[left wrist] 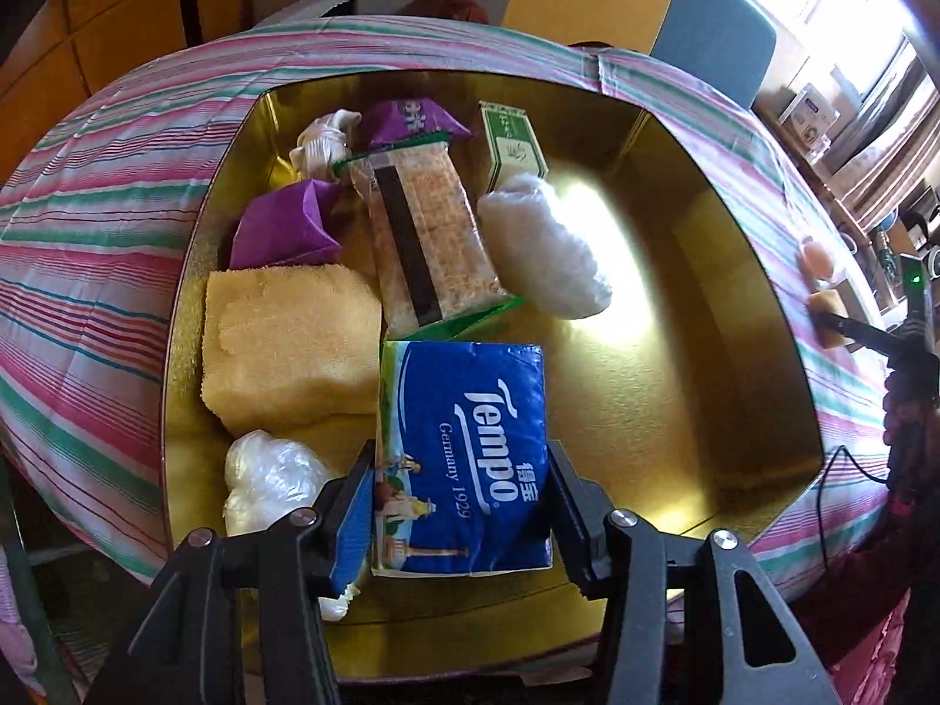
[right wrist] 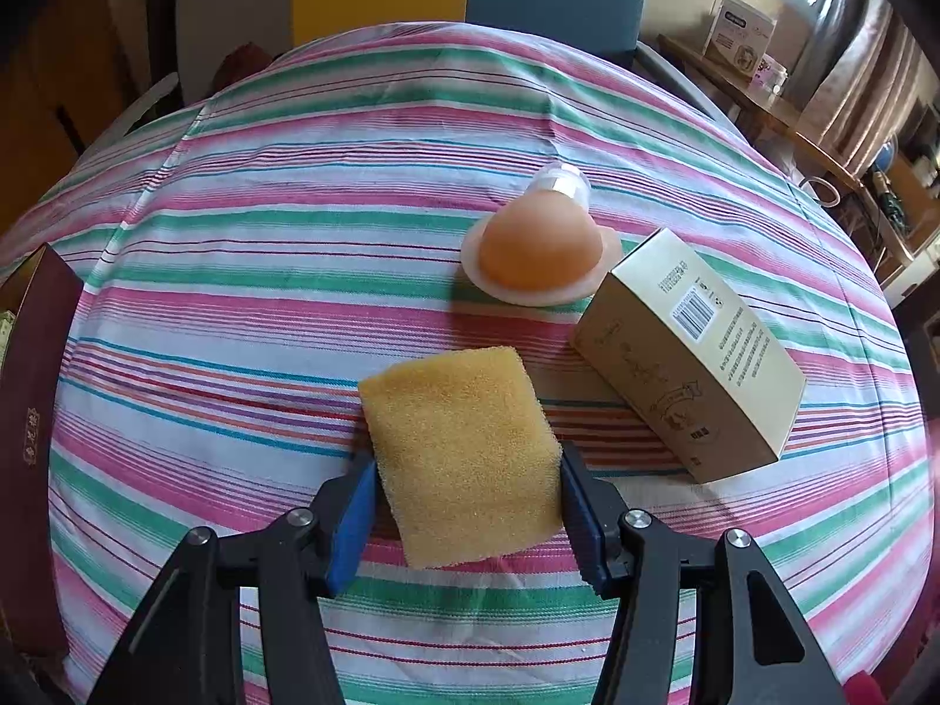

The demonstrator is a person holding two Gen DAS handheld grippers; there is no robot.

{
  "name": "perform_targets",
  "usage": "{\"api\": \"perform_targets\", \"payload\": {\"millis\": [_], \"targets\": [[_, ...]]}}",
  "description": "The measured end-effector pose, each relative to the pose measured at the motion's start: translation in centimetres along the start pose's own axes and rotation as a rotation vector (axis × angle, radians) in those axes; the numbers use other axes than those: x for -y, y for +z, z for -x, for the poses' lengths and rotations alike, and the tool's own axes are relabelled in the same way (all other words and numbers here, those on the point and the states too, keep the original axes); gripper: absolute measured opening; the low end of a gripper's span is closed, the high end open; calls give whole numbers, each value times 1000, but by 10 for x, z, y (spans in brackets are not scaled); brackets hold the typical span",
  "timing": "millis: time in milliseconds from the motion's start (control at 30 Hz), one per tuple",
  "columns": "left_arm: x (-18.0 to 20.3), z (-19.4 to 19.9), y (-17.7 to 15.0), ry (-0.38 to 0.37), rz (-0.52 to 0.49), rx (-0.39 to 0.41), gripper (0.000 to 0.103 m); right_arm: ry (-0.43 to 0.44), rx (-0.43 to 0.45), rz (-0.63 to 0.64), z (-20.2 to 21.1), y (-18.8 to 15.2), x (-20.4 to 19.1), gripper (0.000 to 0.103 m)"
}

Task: Organize objects
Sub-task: 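Carry the tissue pack into the gold tray with the left tool while the right tool grasps the yellow sponge, then open the left tool to release the tissue pack in the tray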

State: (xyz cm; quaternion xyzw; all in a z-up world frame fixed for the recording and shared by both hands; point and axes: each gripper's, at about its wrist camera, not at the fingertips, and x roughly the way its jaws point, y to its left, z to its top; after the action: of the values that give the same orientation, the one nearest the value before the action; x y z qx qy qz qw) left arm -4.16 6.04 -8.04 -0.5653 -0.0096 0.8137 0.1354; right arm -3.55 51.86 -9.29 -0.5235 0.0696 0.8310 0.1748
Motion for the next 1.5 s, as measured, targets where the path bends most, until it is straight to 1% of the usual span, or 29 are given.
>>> {"api": "perform_targets", "payload": {"millis": [133,267,367,533,733,800,867,1100,1333,1500], "targets": [[2,-3,-1,17,-7,-1,53,1,0,1,0,0,0,58],[4,1,-3,37,-19,15,57,0,1,5,1,0,0,58],[8,9,-4,57,-34,50,57,-2,1,9,1,-1,0,58],[16,24,-8,113,-74,129,57,-7,2,16,2,-2,-1,58],[20,35,-12,130,-87,169,57,-16,2,28,1,-2,-2,57],[17,37,-3,135,-93,178,57,-14,3,25,1,-2,-1,57],[17,40,0,142,-98,189,57,-15,5,27,2,-3,-1,57],[17,50,-5,151,-106,213,57,-17,7,33,2,-3,-2,57],[15,53,-9,138,-101,218,57,-17,10,36,2,-2,-1,56],[11,55,-9,122,-91,225,57,21,12,-8,9,0,6,54]]}}
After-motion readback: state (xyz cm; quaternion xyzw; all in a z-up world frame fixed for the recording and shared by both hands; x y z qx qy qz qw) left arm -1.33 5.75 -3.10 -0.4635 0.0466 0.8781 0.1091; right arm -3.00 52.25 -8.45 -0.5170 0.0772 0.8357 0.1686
